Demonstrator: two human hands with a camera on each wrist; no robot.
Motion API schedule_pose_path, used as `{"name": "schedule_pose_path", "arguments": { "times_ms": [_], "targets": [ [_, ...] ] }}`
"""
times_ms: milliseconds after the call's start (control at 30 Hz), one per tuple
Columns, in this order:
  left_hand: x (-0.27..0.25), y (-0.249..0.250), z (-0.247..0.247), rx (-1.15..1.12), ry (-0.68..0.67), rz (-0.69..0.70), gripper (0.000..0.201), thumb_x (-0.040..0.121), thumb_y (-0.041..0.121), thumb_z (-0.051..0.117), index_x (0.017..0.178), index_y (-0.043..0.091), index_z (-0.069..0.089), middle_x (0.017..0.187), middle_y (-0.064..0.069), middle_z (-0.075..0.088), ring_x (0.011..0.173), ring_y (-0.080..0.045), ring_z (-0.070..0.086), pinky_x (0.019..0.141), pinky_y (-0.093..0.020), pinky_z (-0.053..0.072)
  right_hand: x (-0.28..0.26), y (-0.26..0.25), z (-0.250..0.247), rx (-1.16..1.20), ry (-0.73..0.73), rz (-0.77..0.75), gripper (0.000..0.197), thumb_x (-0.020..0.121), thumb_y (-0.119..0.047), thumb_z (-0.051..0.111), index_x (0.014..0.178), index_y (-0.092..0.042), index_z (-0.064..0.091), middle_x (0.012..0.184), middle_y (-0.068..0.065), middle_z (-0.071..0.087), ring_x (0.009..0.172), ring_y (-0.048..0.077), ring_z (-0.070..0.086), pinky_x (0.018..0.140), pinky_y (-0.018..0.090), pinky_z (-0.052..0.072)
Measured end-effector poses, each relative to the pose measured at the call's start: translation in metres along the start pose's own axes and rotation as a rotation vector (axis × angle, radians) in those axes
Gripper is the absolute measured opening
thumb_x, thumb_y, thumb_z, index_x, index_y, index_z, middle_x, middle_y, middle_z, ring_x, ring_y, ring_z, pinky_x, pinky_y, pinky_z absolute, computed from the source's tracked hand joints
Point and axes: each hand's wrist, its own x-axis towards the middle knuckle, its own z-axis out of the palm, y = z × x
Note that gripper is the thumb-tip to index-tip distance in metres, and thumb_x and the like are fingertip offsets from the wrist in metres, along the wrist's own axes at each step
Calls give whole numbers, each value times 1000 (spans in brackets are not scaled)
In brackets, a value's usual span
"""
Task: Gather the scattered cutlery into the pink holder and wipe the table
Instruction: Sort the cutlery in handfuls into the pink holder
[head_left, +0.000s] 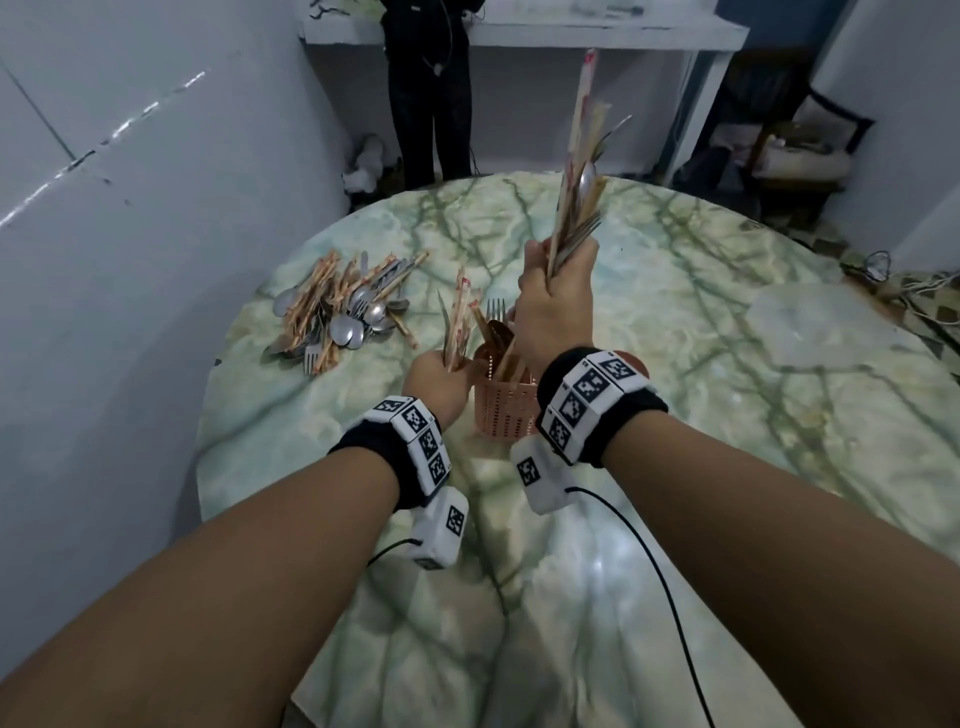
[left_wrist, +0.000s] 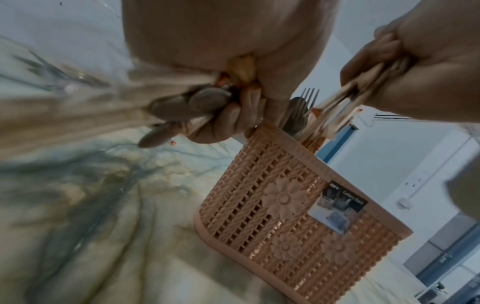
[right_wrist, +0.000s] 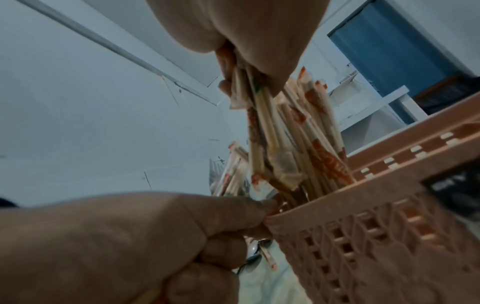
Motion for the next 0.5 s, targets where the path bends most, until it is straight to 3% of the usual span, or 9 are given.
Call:
{"name": "schedule_pose_path", "arguments": {
  "times_ms": [133,267,433,500],
  "targets": [
    [0,-2,3,-31,-12,-16,33,95,31,68,67,17,55,56,2,49,50,-17,44,51,-28,33,9,6,5,-34,-20,-50,17,106,-24,47,112,-11,37,86,-10,57,68,-4,56,60,16,44],
    [1,-4,6,-76,-6,-47,26,94,36,70,77,18,61,55,4,50,49,-16,45,50,-27,34,7,11,11,-74,-26,-126,28,106,-30,48,117,-6,37,81,-12,56,63,-8,56,50,10,36],
    [-1,-6,8,-145,14,-66,29,92,26,71,68,21,57,47,9,50,44,-13,43,47,-26,31,-17,30,12,-136,-100,-105,24,105,-31,51,107,-18,30,81,-6,55,64,3,54,48,12,35],
    [-4,-5,9,-159,17,-66,28,93,24,69,67,20,57,42,11,48,40,-11,42,46,-25,30,-26,41,12,-161,-155,-81,25,105,-26,52,106,-21,28,83,1,58,63,10,55,48,18,33]
  ]
}}
